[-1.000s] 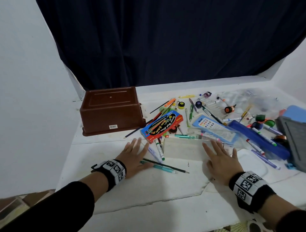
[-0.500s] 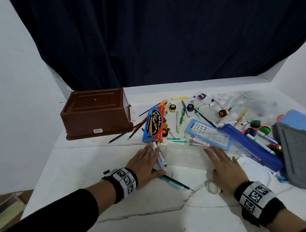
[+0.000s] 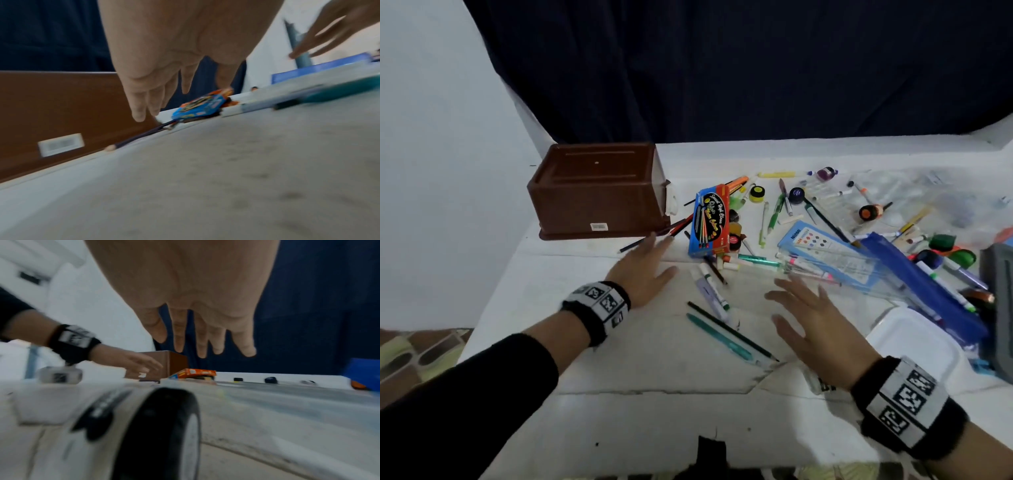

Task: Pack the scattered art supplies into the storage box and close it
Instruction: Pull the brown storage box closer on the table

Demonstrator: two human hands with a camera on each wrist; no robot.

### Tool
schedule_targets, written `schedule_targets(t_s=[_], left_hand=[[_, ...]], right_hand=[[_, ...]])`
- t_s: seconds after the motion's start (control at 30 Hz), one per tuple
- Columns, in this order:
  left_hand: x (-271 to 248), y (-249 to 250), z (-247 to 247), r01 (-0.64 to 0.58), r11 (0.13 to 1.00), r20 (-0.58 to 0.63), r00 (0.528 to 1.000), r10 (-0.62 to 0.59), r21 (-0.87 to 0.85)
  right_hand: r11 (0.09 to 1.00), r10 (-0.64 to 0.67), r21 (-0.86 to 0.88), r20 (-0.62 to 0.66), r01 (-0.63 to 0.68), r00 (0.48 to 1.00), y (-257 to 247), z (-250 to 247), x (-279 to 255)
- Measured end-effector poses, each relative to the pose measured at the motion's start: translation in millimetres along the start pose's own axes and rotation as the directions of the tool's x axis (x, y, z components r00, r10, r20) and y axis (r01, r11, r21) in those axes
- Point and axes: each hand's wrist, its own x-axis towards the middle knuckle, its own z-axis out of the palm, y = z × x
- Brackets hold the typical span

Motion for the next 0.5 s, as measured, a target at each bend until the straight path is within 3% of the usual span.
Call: schedule_targets(t_s=[0.13,0.23,0.33,0.43,0.5], left_hand=[[19.5,-32.5,-13.0,0.204,0.978,-0.055,0.978,-0.202,0.040],[23.9,-27.6,-9.6,0.157,0.982,-0.002,0.987,-0.158,0.105],[26.7,-15.2,-4.0,0.088,0.983,0.044,0.994,-0.096,0.160],[31.8,-4.2,0.8,0.026,1.000,0.004,1.000,-0.026,-0.007],[33.0,7.7,7.2,-0.007,0.996,0.042,0.999,0.011,-0.087]], right_hand=[[0.927,-0.312,-0.167,0.153,0.335,0.938,-11.3,18.8,3.2],[0.809,-0.446,-0.259,0.315,0.528,0.838,-8.0,29.2,7.0],[0.736,-0.478,-0.328,0.367,0.592,0.798,-3.6,34.6,8.9],[0.734,-0.455,-0.353,0.380,0.581,0.805,1.9,36.1,8.4],[0.747,-0.444,-0.342,0.384,0.571,0.810,7.5,35.7,9.6]])
